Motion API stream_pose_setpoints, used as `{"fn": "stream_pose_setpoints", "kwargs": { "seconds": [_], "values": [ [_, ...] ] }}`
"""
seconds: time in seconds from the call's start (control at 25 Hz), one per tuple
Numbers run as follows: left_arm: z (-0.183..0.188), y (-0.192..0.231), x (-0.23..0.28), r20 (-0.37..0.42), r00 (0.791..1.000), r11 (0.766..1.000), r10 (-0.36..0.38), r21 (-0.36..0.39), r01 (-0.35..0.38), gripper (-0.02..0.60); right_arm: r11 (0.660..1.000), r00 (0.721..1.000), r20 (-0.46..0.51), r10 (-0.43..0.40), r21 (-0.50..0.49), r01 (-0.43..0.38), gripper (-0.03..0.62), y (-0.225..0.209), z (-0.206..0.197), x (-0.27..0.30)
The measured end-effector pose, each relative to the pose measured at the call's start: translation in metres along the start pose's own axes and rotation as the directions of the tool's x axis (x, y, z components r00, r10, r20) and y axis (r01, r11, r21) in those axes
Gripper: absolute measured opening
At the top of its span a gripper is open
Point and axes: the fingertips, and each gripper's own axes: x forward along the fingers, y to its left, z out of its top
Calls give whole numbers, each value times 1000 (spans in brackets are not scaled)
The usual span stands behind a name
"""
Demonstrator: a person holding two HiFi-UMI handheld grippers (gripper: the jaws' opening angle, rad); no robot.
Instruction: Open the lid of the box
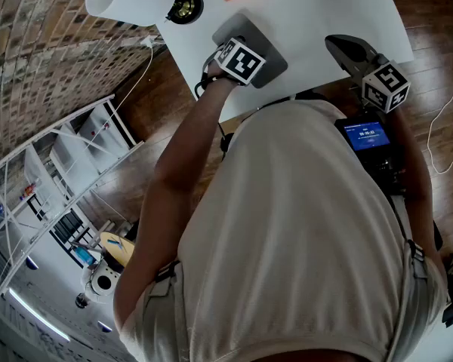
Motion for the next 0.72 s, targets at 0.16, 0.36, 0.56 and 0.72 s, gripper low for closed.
{"fn": "stream_pose_setpoints", "kwargs": {
  "seconds": [0.16, 0.36, 0.56, 0.72],
  "values": [
    [-1, 5, 7, -75, 997, 1000, 18, 0, -18, 333, 1000, 1000, 7, -16, 18, 16, 2, -19, -1, -16],
    [-9, 12, 9, -166, 986, 999, 15, 37, -9, 351, 999, 999, 13, -32, 43, 32, 2, -29, -4, -22],
    [-9, 10, 22, -198, 980, 997, -6, 75, 21, 311, 999, 1000, 9, -27, 46, 27, 2, -31, -5, -22],
    [-10, 11, 15, -178, 984, 998, -12, 65, 24, 299, 999, 1000, 2, -14, 41, 14, 2, -28, -1, -15]
  ]
}}
